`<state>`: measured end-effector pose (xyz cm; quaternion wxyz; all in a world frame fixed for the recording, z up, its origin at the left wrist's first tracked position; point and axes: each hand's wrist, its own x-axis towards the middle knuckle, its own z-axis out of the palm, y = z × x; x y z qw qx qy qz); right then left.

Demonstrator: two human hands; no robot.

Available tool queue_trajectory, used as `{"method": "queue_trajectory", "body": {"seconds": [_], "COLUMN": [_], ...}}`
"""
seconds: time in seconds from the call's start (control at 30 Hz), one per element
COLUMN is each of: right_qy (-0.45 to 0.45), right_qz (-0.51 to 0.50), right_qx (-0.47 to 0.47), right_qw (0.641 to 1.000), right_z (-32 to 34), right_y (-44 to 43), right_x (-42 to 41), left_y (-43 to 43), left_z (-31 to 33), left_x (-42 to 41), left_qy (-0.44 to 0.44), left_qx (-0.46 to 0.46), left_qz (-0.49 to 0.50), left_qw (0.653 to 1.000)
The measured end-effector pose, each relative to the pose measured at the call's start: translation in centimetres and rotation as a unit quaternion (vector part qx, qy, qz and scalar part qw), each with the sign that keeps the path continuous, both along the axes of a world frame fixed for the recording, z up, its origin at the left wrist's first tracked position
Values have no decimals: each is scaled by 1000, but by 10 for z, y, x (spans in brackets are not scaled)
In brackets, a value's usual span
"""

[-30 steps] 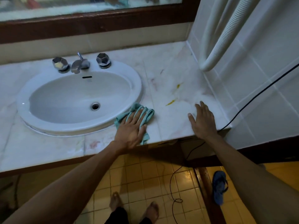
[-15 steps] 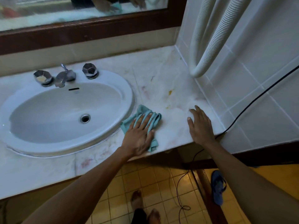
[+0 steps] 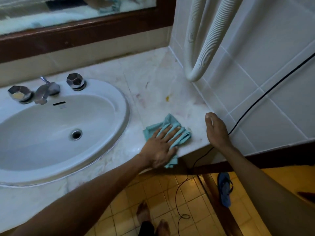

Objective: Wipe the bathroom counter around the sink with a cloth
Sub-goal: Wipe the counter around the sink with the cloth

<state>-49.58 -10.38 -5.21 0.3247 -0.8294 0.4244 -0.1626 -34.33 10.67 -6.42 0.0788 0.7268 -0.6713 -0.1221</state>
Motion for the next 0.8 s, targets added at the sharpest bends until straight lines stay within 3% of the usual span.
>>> {"method": "queue_trajectory", "body": {"seconds": [0.1, 0.27, 0.33, 0.4, 0.47, 0.63, 0.7, 0.8], "right_qy": [-9, -19, 38, 122, 169, 192, 201, 207], "right_qz": [-20, -1, 35, 63, 81, 96, 106, 108], "right_qx": [25, 27, -9, -64, -96, -97, -89, -90], "right_qw": [999, 999, 999, 988, 977, 972, 970, 968], "right_z": [4, 0, -9, -16, -20, -19, -20, -20], "right_y": [-1, -2, 0, 3, 10, 12, 9, 8], "right_x": [-15, -26, -32, -37, -40, -44, -48, -46], "left_y": [14, -68, -98, -107, -92, -33, -53, -111], "left_z": [-6, -9, -7, -4, 0, -2, -4, -7], "left_x": [60, 72, 44, 23, 16, 75, 102, 88], "left_qy": [-44, -12, 3, 8, 5, -61, -71, -21], "left_qx": [1, 19, 16, 15, 22, 8, 16, 26], "left_qz": [9, 257, 308, 269, 169, -70, 7, 222], "left_qw": [999, 966, 951, 963, 985, 996, 997, 974]}}
